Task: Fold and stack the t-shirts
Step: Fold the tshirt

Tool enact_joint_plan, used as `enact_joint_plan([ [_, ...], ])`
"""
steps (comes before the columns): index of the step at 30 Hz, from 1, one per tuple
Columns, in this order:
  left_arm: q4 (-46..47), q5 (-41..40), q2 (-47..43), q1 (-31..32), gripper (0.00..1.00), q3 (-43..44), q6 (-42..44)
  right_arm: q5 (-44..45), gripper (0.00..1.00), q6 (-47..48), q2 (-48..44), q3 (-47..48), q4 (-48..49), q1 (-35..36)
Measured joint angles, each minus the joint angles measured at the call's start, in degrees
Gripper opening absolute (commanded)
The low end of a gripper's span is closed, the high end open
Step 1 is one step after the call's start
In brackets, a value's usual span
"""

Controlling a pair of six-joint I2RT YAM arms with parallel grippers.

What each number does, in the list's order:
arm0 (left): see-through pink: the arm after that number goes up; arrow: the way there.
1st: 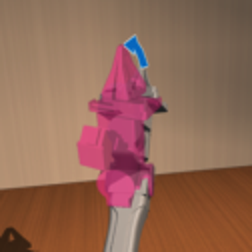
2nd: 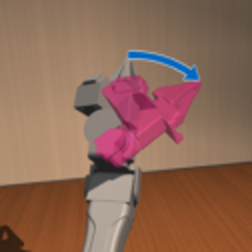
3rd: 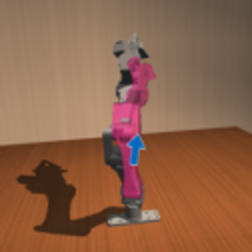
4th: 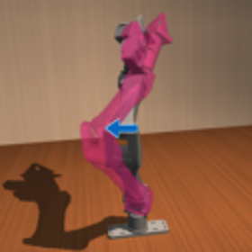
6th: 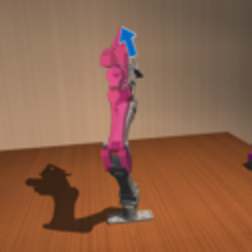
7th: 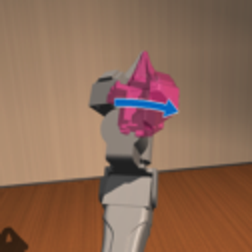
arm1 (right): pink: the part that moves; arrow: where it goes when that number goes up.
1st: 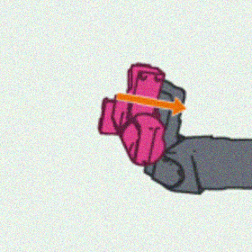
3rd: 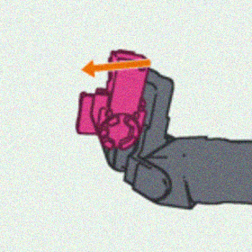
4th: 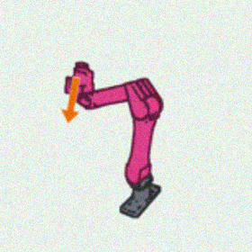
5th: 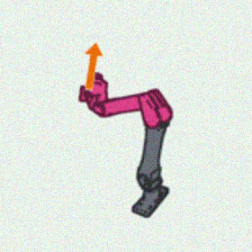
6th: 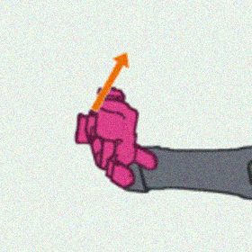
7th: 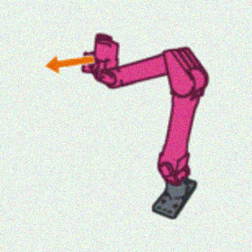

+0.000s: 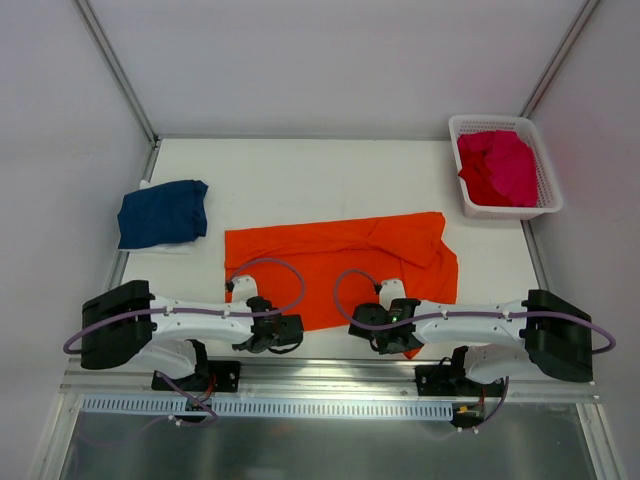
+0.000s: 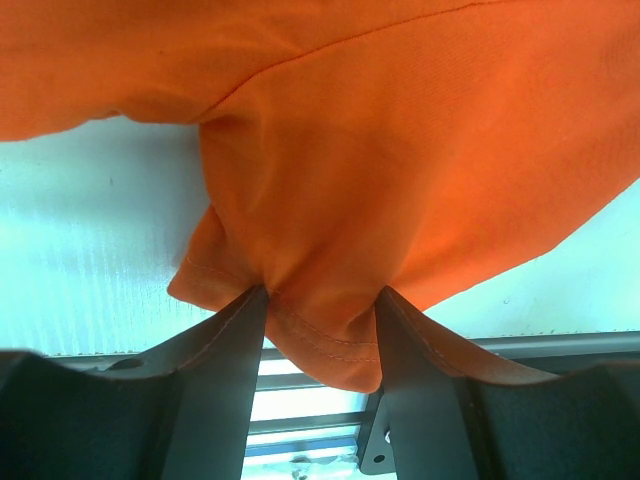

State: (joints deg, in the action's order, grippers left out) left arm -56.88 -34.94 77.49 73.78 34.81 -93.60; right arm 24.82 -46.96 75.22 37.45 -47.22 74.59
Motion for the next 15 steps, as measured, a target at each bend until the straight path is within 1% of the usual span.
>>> enact_joint_plan([
  [2,-1.84,-0.11,-0.9,0.0,0.0,1.05,0.09,0.0,0.5,0.0,0.0,0.0,0.0,0.0],
  [4,-4.52,-0.59,-1.99,0.0,0.0,3.43,0.13,0.0,0.42,0.09,0.15,0.02,0.07,0.0],
  [5,-5.84,-1.25,-2.54,0.0,0.0,4.96,0.15,0.0,0.29,0.2,0.33,0.07,0.15,0.0],
  [6,-6.99,-1.79,-2.89,0.0,0.0,6.34,0.15,0.0,0.21,0.37,0.57,0.13,0.2,0.0],
  [8,-9.09,-3.28,-3.45,-0.02,0.0,9.18,0.15,-0.02,0.0,0.7,1.11,0.13,0.28,0.02],
  [10,-10.75,-4.57,-3.56,-0.44,0.0,11.04,0.26,0.09,0.0,0.72,1.46,0.15,0.15,0.04],
  [15,-13.35,-6.12,-3.06,-2.05,0.0,11.63,0.92,0.9,0.0,0.44,1.27,1.05,-2.05,0.09],
])
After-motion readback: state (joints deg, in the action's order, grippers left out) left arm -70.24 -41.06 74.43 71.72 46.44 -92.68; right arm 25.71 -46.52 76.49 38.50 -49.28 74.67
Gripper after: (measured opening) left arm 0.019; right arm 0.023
